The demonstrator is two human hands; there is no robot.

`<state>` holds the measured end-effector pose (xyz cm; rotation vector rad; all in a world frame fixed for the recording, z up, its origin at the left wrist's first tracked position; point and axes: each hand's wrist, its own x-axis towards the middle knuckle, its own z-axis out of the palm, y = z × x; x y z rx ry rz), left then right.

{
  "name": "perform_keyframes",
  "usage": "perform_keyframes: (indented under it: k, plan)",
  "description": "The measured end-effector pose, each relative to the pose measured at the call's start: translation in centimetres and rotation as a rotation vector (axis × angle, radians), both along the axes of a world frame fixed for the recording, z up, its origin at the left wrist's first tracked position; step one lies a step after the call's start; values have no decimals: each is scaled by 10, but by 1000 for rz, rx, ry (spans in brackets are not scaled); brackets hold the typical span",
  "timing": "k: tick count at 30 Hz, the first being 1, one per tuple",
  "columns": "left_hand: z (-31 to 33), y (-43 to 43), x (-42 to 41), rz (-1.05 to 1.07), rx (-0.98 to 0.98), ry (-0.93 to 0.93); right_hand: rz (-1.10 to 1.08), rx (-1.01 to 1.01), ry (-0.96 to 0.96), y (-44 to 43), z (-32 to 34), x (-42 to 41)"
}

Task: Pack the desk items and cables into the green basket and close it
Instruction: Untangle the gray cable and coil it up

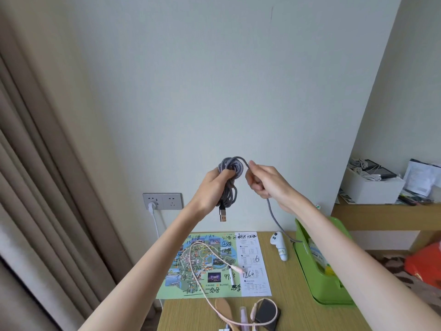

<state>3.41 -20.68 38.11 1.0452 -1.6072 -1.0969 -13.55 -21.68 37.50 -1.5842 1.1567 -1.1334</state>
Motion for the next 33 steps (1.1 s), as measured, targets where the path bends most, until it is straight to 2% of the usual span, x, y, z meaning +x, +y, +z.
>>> perform_keyframes:
  k: [4,9,16,22,27,33]
  plan:
    - [4,1,-1,51,34,137,67,57,-48,2,-8,7]
    - [1,2,-6,3,56,176,101,104,-71,7,-12,21]
    - [3,0,-6,57,85,251,159,156,25,10,-20,23]
    - [8,-9,7,43,178,513,129,160,78,10,-18,8]
    - [2,-15,17,148,90,294,181,93,164,13,-3,-10]
    - [-5,-20,20,76,30,18,183,11,293,11,20,-21]
